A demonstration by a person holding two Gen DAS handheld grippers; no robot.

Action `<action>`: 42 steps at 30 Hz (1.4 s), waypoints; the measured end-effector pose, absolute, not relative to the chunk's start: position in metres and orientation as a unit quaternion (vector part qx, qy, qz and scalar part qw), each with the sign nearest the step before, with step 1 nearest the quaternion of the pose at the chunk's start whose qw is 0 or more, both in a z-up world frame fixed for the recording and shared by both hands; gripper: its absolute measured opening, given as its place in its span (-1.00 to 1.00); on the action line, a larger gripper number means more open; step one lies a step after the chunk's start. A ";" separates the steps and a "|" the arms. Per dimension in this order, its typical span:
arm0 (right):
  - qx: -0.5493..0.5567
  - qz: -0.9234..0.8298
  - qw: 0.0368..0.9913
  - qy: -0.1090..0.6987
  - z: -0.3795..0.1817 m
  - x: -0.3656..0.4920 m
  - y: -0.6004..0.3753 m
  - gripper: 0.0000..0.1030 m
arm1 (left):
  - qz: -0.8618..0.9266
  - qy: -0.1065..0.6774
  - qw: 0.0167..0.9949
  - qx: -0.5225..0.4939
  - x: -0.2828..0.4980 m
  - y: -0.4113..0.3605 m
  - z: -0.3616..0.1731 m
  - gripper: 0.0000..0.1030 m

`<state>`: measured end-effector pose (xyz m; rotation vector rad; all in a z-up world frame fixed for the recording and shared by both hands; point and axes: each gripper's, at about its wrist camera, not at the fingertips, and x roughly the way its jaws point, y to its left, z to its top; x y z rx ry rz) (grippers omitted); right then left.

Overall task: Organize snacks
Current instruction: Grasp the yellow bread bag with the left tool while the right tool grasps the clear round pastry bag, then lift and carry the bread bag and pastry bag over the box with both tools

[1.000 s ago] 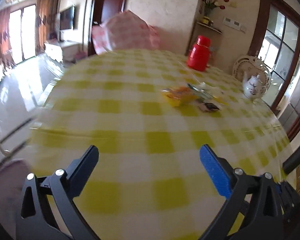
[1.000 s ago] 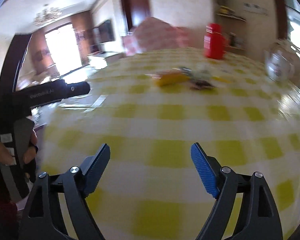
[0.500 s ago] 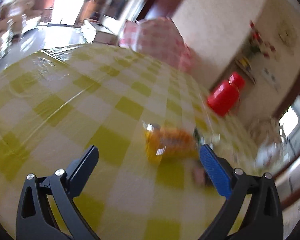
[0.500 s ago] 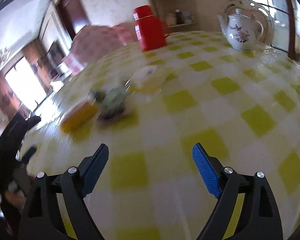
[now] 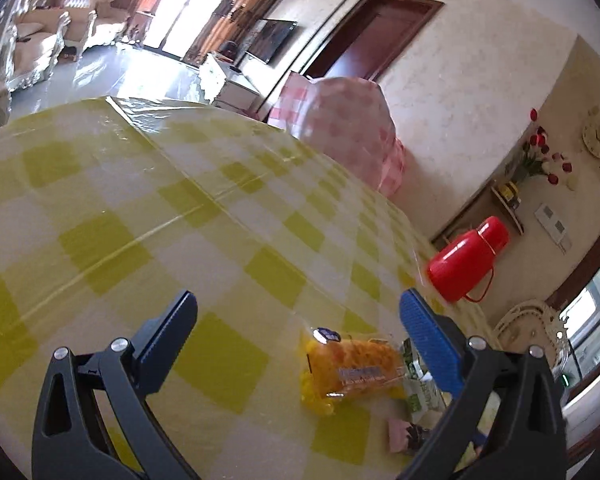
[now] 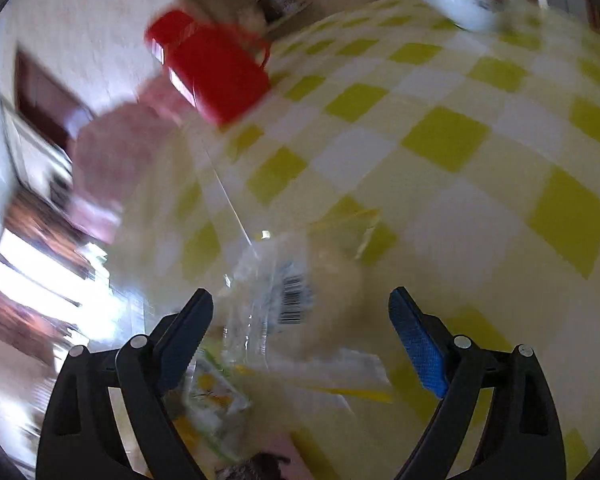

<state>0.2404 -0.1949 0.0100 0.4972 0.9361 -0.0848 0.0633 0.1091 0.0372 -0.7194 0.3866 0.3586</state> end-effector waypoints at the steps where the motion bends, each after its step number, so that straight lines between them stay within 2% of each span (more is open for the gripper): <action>1: 0.208 -0.050 0.871 0.443 0.010 0.241 -0.186 0.70 | 0.171 0.187 0.904 -0.344 0.064 0.109 0.039 0.96; 8: 0.065 -0.069 0.885 0.456 0.001 0.254 -0.154 0.71 | 0.165 0.188 0.904 -0.346 0.063 0.113 0.041 0.96; 10: 0.074 -0.051 0.891 0.446 0.003 0.243 -0.165 0.31 | 0.162 0.200 0.906 -0.336 0.069 0.116 0.041 0.96; 12: 0.100 -0.042 0.894 0.435 0.007 0.219 -0.185 0.27 | 0.162 0.209 0.906 -0.330 0.073 0.120 0.040 0.96; 18: 0.127 0.007 0.910 0.394 0.020 0.105 -0.222 0.25 | 0.110 0.275 0.910 -0.292 0.107 0.124 0.031 0.96; 23: 0.157 0.053 0.904 0.394 0.014 0.033 -0.230 0.25 | 0.029 0.297 0.947 -0.122 0.129 0.077 0.043 0.96; 27: 0.164 0.084 0.901 0.392 0.017 0.016 -0.224 0.25 | -0.035 0.327 0.944 0.003 0.145 0.050 0.039 0.96; 31: 0.154 0.101 0.904 0.386 0.023 0.009 -0.214 0.25 | -0.073 0.370 0.924 0.064 0.167 0.039 0.021 0.96; 40: 0.150 0.100 0.906 0.382 0.026 0.009 -0.210 0.26 | -0.094 0.435 0.889 0.104 0.201 0.025 -0.005 0.96; 41: 0.147 0.097 0.906 0.384 0.025 0.009 -0.209 0.26 | -0.088 0.437 0.888 0.110 0.201 0.023 -0.006 0.91; 42: 0.145 0.095 0.906 0.385 0.025 0.009 -0.210 0.26 | -0.089 0.428 0.892 0.117 0.198 0.020 -0.005 0.53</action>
